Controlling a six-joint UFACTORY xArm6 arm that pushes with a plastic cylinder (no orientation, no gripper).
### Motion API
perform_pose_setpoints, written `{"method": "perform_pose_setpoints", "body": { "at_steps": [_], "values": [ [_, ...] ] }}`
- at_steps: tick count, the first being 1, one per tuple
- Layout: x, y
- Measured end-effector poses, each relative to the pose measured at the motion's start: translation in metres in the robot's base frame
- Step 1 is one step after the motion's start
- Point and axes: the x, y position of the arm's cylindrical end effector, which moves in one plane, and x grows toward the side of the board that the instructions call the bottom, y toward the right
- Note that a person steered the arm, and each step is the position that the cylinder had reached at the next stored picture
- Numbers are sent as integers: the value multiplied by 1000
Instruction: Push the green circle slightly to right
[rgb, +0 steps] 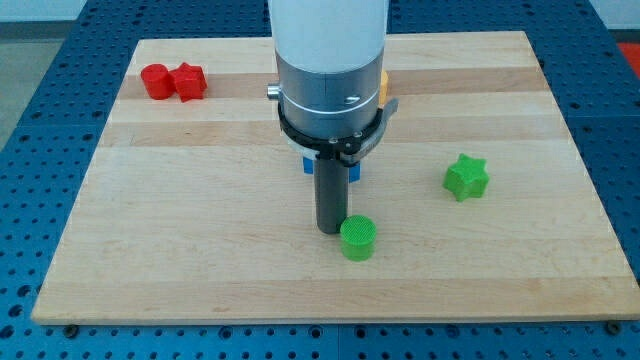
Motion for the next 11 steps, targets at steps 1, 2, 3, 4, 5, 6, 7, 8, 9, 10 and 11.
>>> {"method": "perform_pose_setpoints", "body": {
  "at_steps": [1, 2, 3, 4, 5, 6, 7, 8, 9, 10, 11],
  "values": [
    [4, -11],
    [7, -13],
    [16, -20],
    [18, -20],
    [-8, 30],
    [-18, 40],
    [-16, 35],
    [-4, 14],
    [14, -7],
    [42, 17],
    [42, 19]
  ]
}}
